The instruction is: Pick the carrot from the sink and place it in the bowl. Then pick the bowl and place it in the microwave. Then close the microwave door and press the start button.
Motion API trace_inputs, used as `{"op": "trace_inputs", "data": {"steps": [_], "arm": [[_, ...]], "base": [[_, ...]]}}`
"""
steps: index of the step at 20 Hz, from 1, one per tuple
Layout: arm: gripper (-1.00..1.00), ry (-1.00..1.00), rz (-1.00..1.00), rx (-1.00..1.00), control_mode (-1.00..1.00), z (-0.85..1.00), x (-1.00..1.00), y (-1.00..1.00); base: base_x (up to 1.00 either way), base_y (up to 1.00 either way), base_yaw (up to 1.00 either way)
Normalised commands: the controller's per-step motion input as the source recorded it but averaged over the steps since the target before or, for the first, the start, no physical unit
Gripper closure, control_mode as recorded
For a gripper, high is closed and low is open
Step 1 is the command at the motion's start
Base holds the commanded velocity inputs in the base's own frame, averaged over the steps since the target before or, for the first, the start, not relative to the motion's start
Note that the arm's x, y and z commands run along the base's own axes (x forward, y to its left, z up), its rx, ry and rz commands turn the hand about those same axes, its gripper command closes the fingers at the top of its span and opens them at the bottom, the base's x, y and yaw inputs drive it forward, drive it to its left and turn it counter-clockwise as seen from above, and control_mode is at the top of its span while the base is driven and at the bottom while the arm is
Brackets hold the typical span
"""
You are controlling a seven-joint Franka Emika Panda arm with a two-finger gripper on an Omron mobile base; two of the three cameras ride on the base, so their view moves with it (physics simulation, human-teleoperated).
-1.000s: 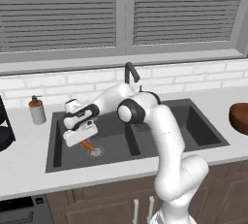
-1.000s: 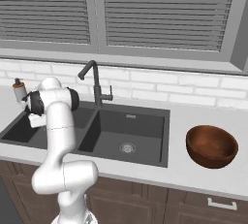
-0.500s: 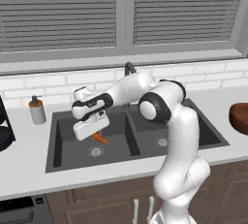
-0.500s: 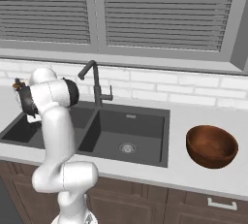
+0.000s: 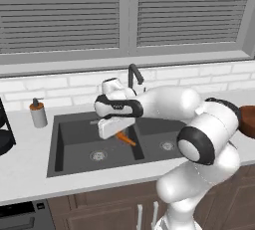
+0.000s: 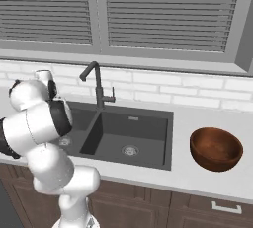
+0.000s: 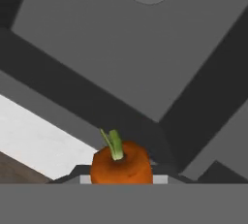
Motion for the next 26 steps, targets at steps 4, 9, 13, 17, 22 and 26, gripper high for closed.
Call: {"op": "trace_inputs", "data": {"steps": [4,9,13,17,22,26], "arm": [[1.00,0.00,-0.01,0.03,-1.00,0.70,-0.26,-0.86],[1.00,-0.01,-0.02,0.00,-1.00,0.45,-0.08,-0.96],[1.00,0.00,0.00,0.00,-1.00,0.42,-0.06,-1.00],[1.00,0.00,-0.01,0.00,-1.00,0.37,-0.04,-1.00],[1.00,0.01,-0.03,0.00,-1.00,0.26,0.00,-1.00],[1.00,0.03,-0.08,0.00,-1.00,0.11,0.00,-0.99]], "base": [[0.00,0.00,0.00],[0.00,0.00,0.00],[0.00,0.00,0.00],[0.00,0.00,0.00],[0.00,0.00,0.00],[0.00,0.00,0.00]]}}
